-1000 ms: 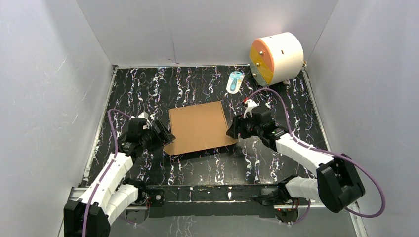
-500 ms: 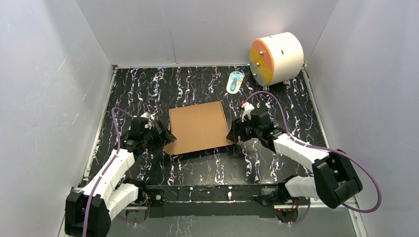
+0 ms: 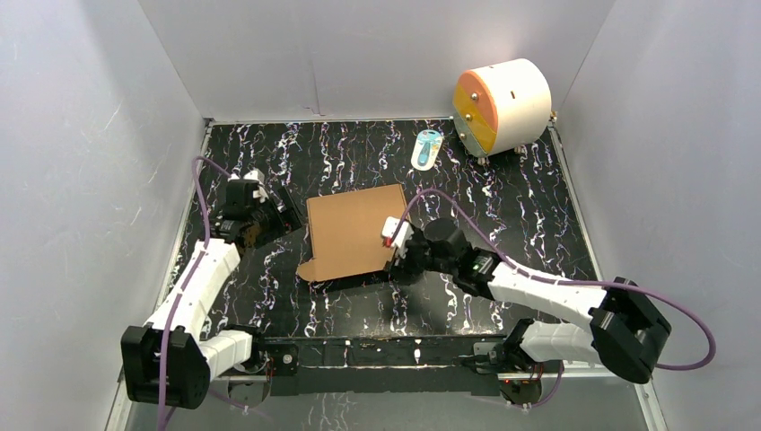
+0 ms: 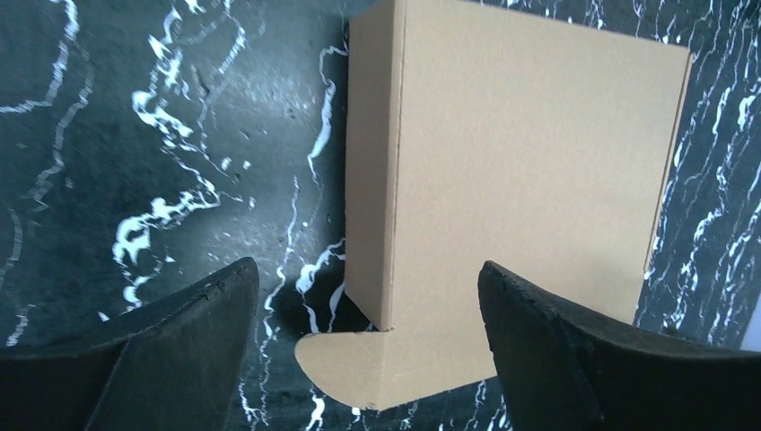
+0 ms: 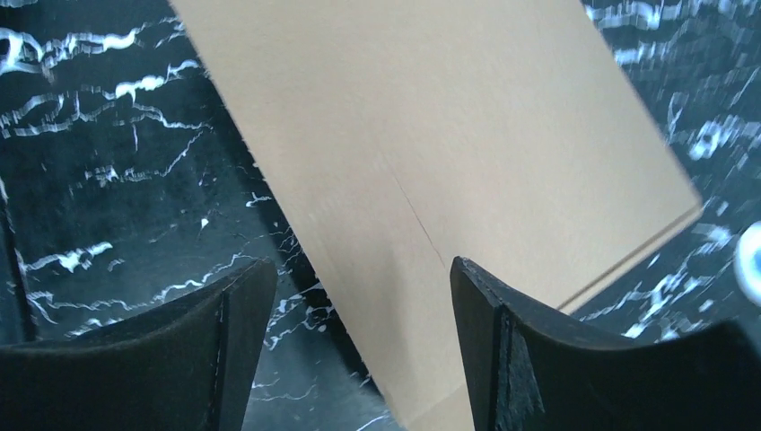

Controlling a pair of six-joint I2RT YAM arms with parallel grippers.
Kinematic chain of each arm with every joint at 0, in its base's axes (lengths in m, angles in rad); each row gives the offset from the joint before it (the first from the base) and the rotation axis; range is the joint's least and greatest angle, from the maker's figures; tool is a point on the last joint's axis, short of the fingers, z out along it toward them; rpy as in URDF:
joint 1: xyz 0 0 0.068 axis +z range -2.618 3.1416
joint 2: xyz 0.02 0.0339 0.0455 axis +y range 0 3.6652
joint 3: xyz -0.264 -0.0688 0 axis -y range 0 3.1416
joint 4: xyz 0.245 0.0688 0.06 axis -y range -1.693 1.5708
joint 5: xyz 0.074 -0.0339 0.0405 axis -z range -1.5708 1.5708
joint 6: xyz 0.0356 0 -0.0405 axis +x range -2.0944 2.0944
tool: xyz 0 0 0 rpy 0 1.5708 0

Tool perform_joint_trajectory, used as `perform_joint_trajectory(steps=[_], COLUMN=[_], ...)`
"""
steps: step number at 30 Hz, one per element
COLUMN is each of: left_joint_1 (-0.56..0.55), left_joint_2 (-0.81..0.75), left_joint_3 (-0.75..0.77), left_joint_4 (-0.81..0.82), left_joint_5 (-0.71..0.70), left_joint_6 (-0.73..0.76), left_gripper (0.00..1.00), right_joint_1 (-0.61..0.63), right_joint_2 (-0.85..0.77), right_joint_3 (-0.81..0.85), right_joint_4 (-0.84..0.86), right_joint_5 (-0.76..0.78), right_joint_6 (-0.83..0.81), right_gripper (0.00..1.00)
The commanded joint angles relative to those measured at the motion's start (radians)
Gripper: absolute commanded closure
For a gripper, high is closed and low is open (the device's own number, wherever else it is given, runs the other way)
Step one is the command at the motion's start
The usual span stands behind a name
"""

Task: Fold the paper box

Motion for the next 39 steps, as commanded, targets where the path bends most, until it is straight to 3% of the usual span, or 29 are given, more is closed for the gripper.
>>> perform_joint_trajectory(steps=[1, 6, 11, 19, 24, 27, 32, 39], left_joint_1=[0.037, 0.069, 0.124, 0.129, 0.129, 0.129, 0.130, 0.129], left_joint_2=[0.010, -0.006, -0.009, -0.019, -0.013, -0.002, 0.000, -0.016], left_joint_3=[0.066, 0.030, 0.012, -0.005, -0.016, -0.017, -0.018, -0.019], left_joint_4=[-0.045, -0.016, -0.003, 0.001, 0.014, 0.019, 0.023, 0.031], left_joint_5=[-0.025, -0.095, -0.030, 0.009, 0.065, 0.105, 0.130, 0.130], left_joint_6=[0.121, 0.157, 0.155, 0.158, 0.158, 0.159, 0.164, 0.166], left_gripper=[0.10, 0.09, 0.09, 0.09, 0.10, 0.10, 0.10, 0.10], right_joint_1=[0.115, 0.246, 0.353, 0.383, 0.387, 0.392, 0.395, 0.401], right_joint_2=[0.023, 0.099, 0.203, 0.375, 0.440, 0.452, 0.429, 0.372], right_joint_3=[0.005, 0.007, -0.003, -0.066, -0.088, -0.085, -0.049, -0.031], right_joint_4=[0.082, 0.099, 0.192, 0.530, 0.643, 0.676, 0.595, 0.510], right_joint_5=[0.082, 0.205, 0.357, 0.503, 0.521, 0.537, 0.529, 0.531], right_joint_6=[-0.346, -0.576, -0.743, -0.937, -0.991, -1.003, -0.966, -0.916], right_gripper=[0.20, 0.20, 0.22, 0.27, 0.33, 0.41, 0.68, 0.94])
